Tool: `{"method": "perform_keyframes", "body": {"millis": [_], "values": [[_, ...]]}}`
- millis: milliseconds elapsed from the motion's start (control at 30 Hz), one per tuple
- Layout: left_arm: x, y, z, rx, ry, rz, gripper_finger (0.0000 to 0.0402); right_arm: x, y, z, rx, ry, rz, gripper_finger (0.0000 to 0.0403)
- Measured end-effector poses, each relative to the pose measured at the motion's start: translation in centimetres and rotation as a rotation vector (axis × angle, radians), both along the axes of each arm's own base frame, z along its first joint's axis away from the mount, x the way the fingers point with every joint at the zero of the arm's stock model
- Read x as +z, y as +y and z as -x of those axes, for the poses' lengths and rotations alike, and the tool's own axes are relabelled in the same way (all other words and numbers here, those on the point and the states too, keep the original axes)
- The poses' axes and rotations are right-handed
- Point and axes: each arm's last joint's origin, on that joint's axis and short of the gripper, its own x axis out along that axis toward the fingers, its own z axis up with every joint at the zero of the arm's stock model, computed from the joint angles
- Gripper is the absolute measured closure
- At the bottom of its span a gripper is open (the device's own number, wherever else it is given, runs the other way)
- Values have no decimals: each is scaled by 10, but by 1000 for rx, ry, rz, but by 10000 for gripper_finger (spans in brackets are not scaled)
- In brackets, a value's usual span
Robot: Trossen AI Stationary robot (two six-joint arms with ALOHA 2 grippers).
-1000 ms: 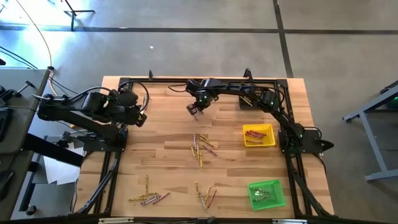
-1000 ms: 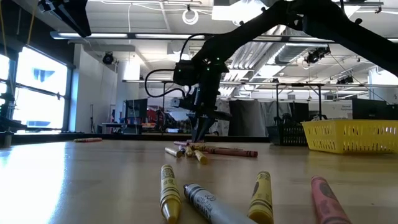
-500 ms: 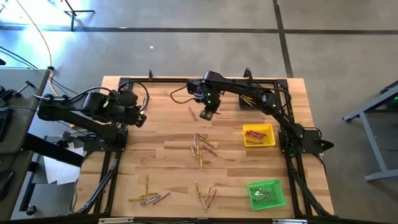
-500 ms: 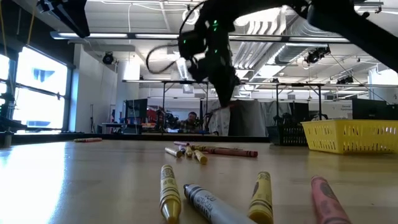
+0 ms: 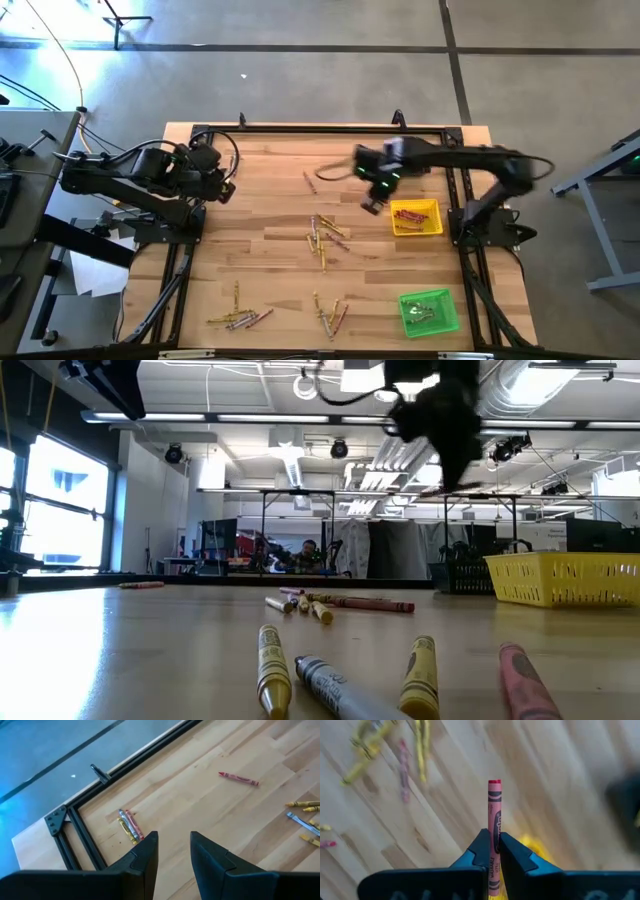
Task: Sort crayons
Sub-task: Put the red crayon into the yellow bin
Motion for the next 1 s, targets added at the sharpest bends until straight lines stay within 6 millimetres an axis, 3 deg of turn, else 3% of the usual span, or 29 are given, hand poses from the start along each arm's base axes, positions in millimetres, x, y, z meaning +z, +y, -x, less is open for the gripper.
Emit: {"method": "perform_keyframes", "body": {"millis": [200, 400, 667, 1000], "values": [[1, 1, -1, -20, 7, -40, 303, -46, 25, 67, -231, 0, -47, 388], [2, 0, -3, -46, 9, -51, 303, -79, 33, 107, -414, 41, -14, 388], [2, 0, -3, -45, 7, -52, 303, -84, 32, 118, -488, 34, 35, 383], [2, 1, -3, -32, 0, -72, 303, -74, 32, 113, -433, 9, 20, 316]]}}
